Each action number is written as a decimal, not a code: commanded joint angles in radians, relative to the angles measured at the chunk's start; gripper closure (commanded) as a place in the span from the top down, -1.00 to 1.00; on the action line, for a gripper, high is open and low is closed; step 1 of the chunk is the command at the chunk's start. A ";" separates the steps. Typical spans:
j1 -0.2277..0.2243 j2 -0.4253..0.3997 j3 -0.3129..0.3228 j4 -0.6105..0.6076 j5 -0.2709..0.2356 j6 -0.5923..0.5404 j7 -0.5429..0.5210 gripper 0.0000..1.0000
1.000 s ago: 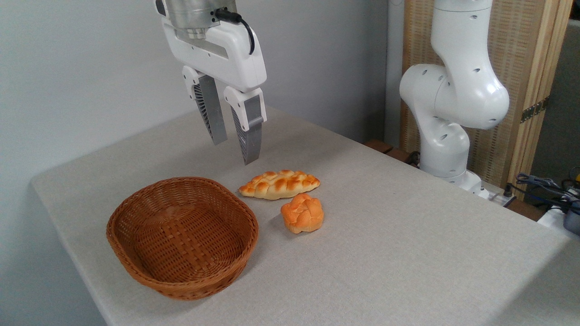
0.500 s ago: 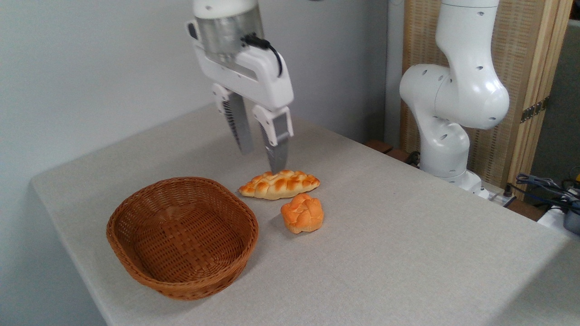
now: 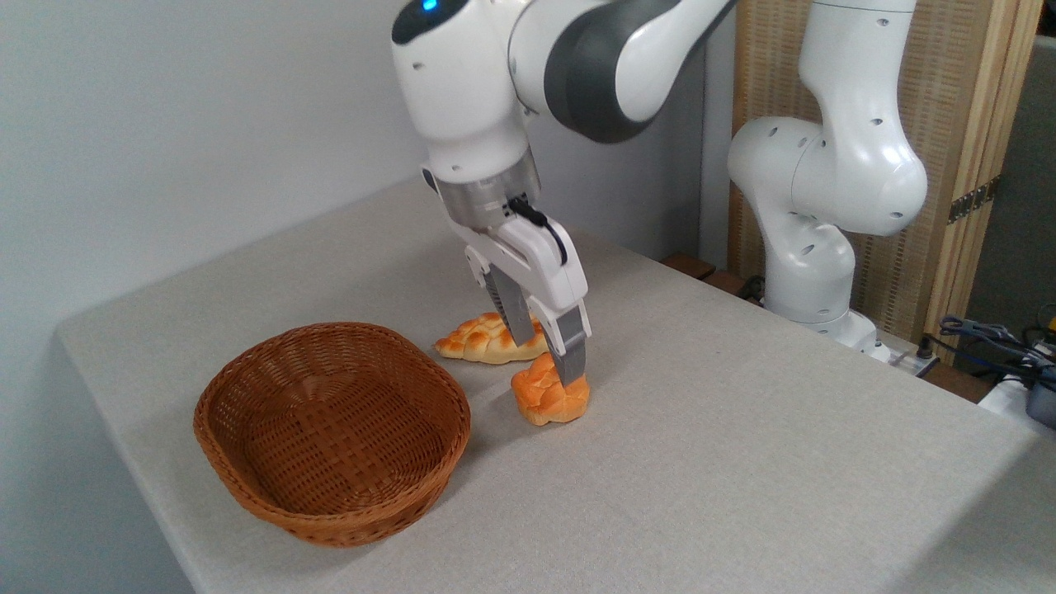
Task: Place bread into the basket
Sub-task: 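Close the gripper around the round orange bun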
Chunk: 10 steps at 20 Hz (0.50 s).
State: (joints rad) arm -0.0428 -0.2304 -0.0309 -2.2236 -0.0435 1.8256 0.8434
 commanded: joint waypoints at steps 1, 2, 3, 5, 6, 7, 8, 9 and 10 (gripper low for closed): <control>-0.003 -0.020 0.000 -0.089 0.008 0.093 0.022 1.00; -0.003 -0.020 0.000 -0.108 0.008 0.112 0.020 1.00; -0.005 -0.018 0.000 -0.120 0.008 0.125 0.020 1.00; -0.005 -0.017 0.000 -0.137 0.007 0.144 0.022 0.96; -0.005 -0.014 0.000 -0.137 0.005 0.144 0.022 0.75; -0.005 -0.013 0.000 -0.139 -0.002 0.144 0.023 0.34; -0.005 -0.010 0.000 -0.139 -0.006 0.144 0.023 0.04; -0.005 -0.010 0.000 -0.139 -0.006 0.144 0.023 -0.14; -0.005 -0.010 0.000 -0.137 -0.006 0.144 0.023 -0.28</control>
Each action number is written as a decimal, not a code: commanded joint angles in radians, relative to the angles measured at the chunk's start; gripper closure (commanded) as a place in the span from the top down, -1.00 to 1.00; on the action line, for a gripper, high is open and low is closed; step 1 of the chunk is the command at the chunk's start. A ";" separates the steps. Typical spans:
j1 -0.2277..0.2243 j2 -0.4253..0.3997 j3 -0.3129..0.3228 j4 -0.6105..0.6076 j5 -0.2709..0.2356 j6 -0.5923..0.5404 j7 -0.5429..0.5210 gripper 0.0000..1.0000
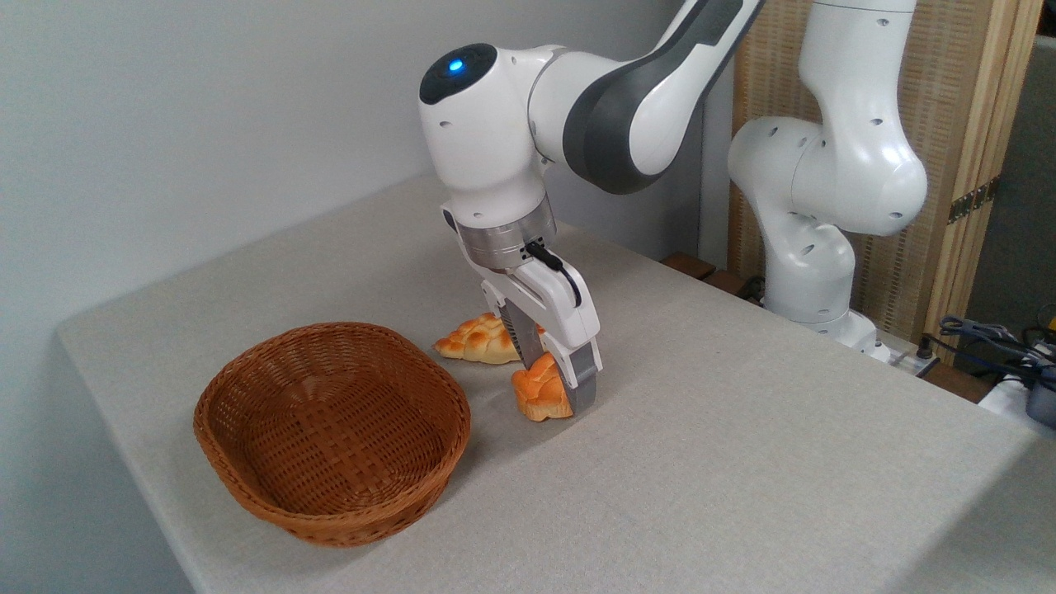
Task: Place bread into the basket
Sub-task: 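Close the gripper around the round orange bun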
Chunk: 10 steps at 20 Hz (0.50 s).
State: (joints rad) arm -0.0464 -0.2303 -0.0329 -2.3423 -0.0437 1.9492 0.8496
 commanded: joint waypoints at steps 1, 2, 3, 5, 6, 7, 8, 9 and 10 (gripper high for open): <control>-0.001 -0.011 0.002 -0.019 -0.005 0.020 0.017 -0.32; -0.001 -0.011 0.002 -0.019 -0.004 0.020 0.017 -0.34; -0.001 -0.011 0.002 -0.019 -0.004 0.020 0.019 -0.33; -0.001 -0.009 0.002 -0.019 -0.004 0.022 0.023 -0.34; -0.001 -0.009 0.002 -0.019 -0.004 0.022 0.025 -0.34; -0.001 -0.009 0.002 -0.019 -0.004 0.020 0.025 -0.34; -0.001 -0.009 0.002 -0.019 -0.004 0.020 0.025 -0.34; -0.001 -0.009 0.002 -0.019 -0.004 0.020 0.026 -0.34; -0.001 -0.009 0.002 -0.019 0.001 0.020 0.026 -0.33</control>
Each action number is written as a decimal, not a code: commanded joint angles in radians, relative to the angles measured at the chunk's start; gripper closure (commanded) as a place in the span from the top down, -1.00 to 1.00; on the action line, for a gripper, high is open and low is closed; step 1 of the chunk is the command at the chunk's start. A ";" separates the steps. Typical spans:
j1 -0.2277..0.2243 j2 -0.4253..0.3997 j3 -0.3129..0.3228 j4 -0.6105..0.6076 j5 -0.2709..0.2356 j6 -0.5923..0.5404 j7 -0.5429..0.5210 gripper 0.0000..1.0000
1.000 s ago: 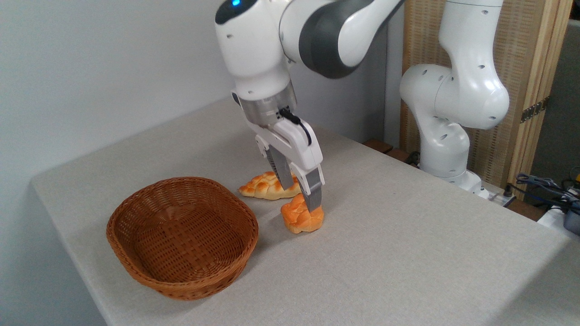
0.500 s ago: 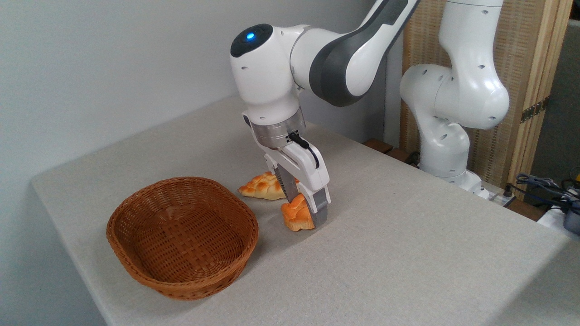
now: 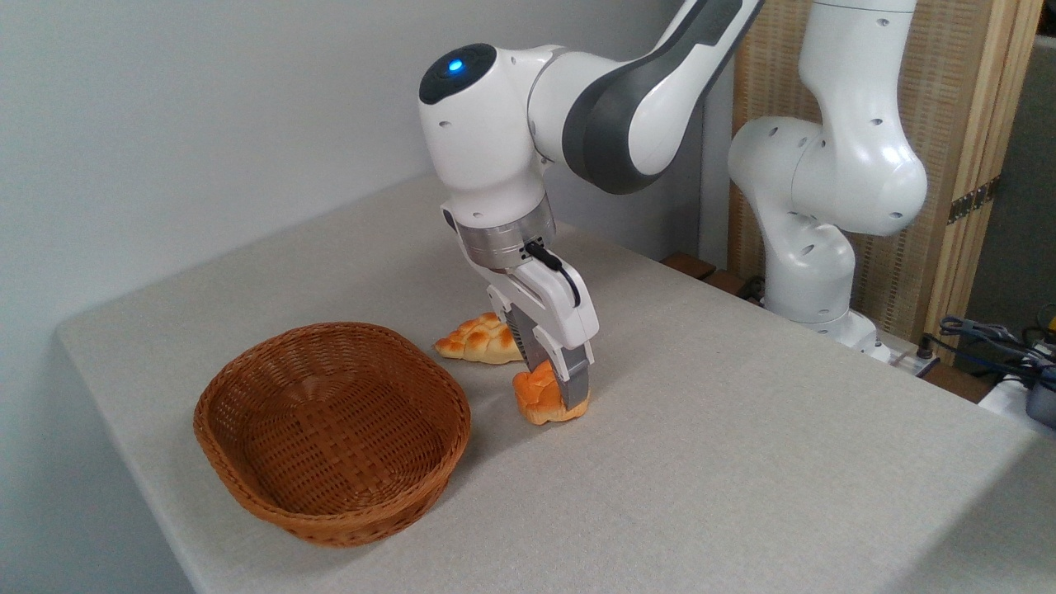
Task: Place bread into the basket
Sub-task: 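Close the gripper around the round orange bun, then lift the bun and carry it over the wicker basket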
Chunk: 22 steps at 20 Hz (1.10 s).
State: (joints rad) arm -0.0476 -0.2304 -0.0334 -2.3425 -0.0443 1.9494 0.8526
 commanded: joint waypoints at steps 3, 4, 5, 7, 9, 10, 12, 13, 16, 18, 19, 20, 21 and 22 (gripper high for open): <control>0.000 -0.009 0.003 -0.017 0.006 0.019 0.025 -0.33; 0.000 -0.009 0.003 -0.017 0.006 0.017 0.025 -0.33; 0.000 -0.009 0.003 -0.015 0.006 0.016 0.025 -0.33; 0.000 -0.009 0.003 -0.014 0.006 0.008 0.025 -0.33; 0.000 -0.009 0.003 -0.009 0.007 0.002 0.026 -0.32; 0.000 -0.010 0.003 -0.009 0.009 -0.001 0.025 -0.32; 0.000 -0.010 0.001 0.021 0.009 -0.052 0.026 -0.32; 0.000 -0.010 0.001 0.056 0.009 -0.099 0.034 -0.32; 0.000 0.012 0.001 0.216 0.007 -0.211 0.059 -0.28; 0.000 0.057 0.003 0.332 -0.005 -0.204 0.056 -0.21; -0.001 0.093 0.001 0.389 -0.008 -0.198 0.054 -0.14; -0.003 0.135 0.001 0.438 -0.017 -0.179 0.052 -0.11; -0.003 0.170 0.001 0.468 -0.038 -0.137 0.052 -0.11; -0.003 0.195 0.001 0.474 -0.061 -0.065 0.052 -0.11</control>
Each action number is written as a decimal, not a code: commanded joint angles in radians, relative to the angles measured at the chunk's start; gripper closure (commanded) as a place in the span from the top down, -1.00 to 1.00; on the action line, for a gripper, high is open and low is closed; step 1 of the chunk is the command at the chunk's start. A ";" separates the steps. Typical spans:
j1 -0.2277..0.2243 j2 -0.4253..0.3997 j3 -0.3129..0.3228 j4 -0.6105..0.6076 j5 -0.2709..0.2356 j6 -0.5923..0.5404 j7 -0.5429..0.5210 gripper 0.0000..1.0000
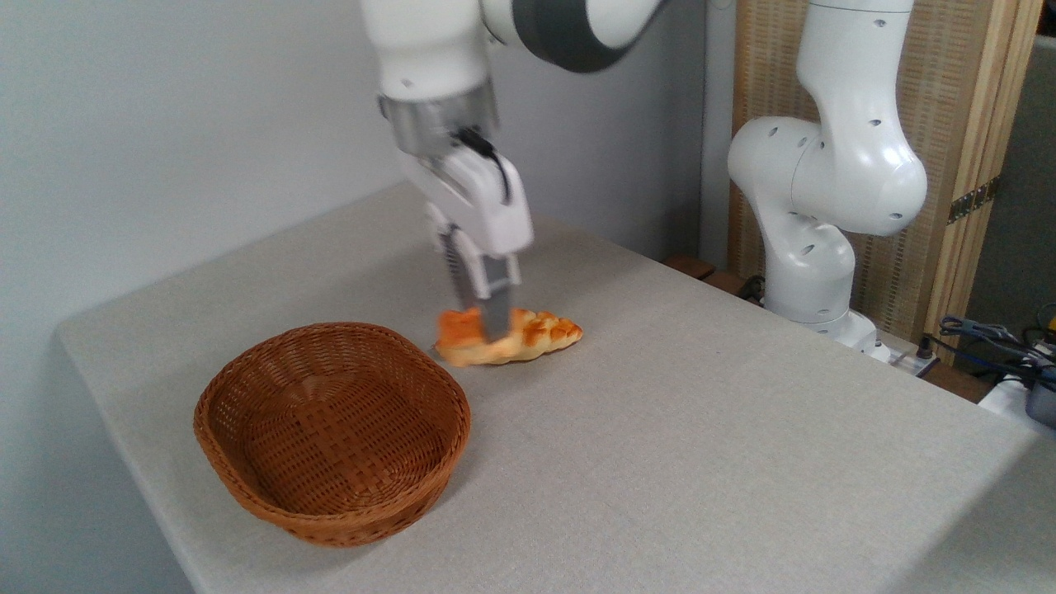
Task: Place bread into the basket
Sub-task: 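Lift the bun and carry it over the wicker basket, then lower the bun into the basket and open the gripper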
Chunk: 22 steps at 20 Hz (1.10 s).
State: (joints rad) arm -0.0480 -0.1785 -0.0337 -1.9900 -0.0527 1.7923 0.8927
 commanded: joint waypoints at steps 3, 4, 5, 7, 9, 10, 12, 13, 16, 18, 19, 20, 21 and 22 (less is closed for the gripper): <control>-0.004 0.218 0.000 0.115 -0.070 0.274 0.009 0.01; -0.004 0.238 0.000 0.115 -0.073 0.309 0.009 0.08; -0.004 0.255 -0.009 0.114 -0.073 0.343 0.014 0.24; -0.003 0.287 -0.034 0.105 -0.061 0.374 0.015 1.00; -0.003 0.294 -0.035 0.099 -0.062 0.374 0.017 1.00; -0.003 0.297 -0.035 0.099 -0.062 0.374 0.017 1.00; -0.003 0.297 -0.035 0.099 -0.062 0.377 0.018 1.00; -0.003 0.300 -0.035 0.100 -0.062 0.386 0.018 1.00; -0.003 0.303 -0.037 0.099 -0.062 0.401 0.037 1.00; -0.003 0.303 -0.037 0.099 -0.062 0.398 0.064 1.00; -0.003 0.303 -0.037 0.099 -0.062 0.397 0.069 1.00; -0.003 0.303 -0.037 0.100 -0.062 0.397 0.069 1.00; -0.003 0.303 -0.037 0.100 -0.064 0.397 0.068 1.00; -0.003 0.301 -0.037 0.100 -0.064 0.397 0.068 1.00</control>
State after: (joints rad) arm -0.0511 0.1195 -0.0714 -1.9006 -0.1082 2.1797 0.9399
